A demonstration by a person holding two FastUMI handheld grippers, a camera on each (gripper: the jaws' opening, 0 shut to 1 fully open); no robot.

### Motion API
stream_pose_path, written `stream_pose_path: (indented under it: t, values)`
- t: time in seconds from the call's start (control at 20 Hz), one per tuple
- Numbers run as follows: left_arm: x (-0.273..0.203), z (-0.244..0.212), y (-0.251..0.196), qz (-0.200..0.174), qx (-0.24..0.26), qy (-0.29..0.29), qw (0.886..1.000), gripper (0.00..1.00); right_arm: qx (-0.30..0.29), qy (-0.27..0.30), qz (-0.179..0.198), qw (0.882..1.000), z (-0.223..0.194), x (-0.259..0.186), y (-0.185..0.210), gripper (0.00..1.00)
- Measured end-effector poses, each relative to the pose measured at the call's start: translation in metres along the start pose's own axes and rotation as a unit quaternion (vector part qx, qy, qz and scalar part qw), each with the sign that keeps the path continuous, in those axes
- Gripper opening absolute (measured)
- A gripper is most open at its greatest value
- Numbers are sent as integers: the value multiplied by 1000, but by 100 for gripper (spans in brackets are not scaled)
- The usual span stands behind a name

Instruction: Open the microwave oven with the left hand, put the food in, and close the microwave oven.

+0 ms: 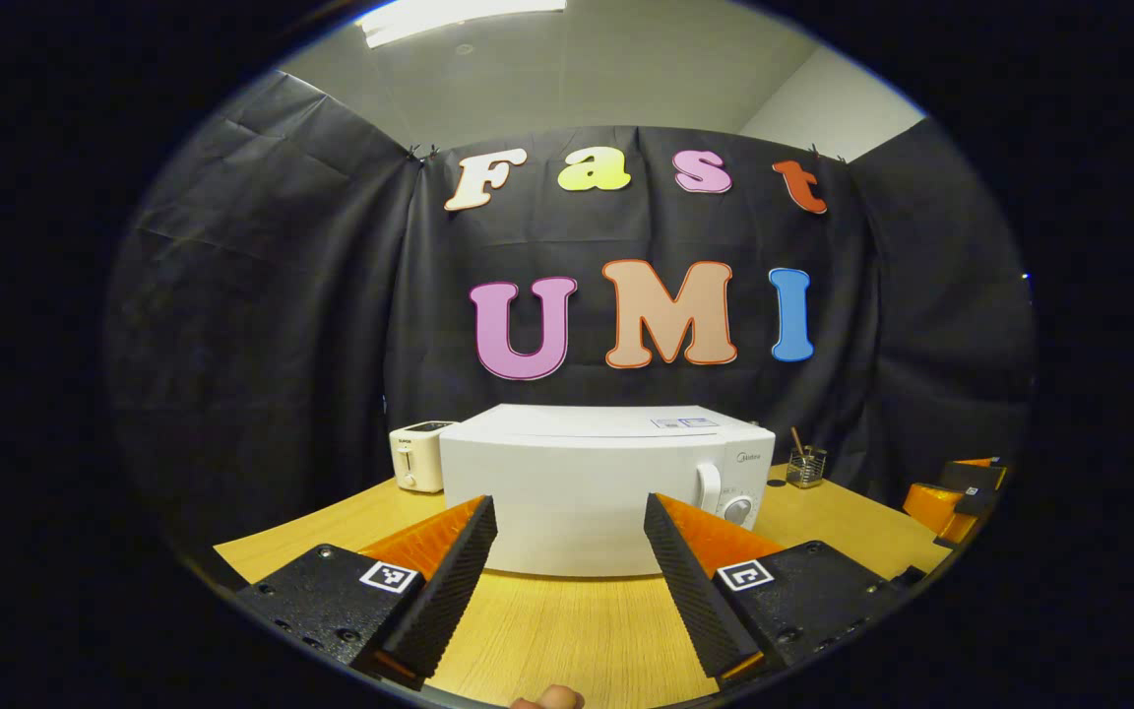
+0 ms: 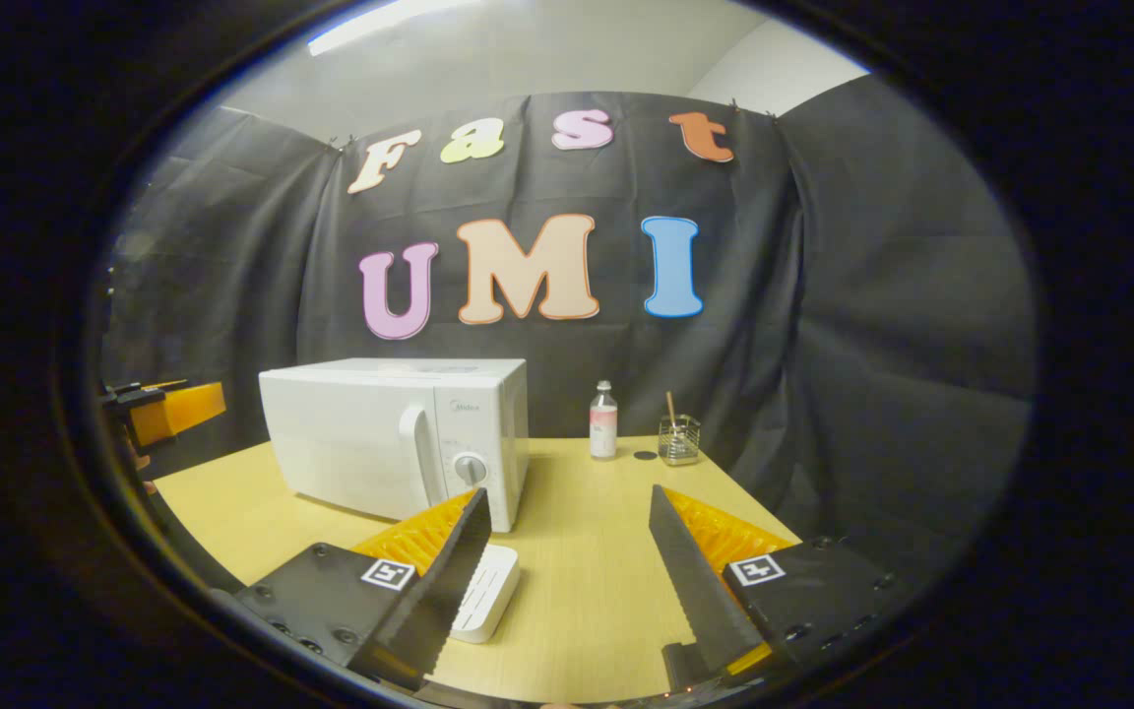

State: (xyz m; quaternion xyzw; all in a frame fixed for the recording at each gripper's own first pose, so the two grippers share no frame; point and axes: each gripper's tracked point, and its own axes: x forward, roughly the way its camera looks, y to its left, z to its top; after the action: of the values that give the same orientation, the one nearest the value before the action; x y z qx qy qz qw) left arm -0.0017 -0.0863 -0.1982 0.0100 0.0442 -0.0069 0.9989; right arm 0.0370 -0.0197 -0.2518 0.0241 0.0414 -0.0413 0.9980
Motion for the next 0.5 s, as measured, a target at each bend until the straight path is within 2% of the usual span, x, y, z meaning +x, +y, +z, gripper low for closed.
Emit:
stream_pose_path:
  t: [0.05,0.25,0.5]
  values:
    - [-7,7,5,5,-1,-3,1000,95,3,-2,-2,1000,3,-3,-2,99]
    - [-28,35,23,21,-14,-21,999,95,16,-9,5,1000,8,-13,-4,95]
    - [-43,41,45,41,11,-30,999,95,25,0,5,1000,4,-7,-7,99]
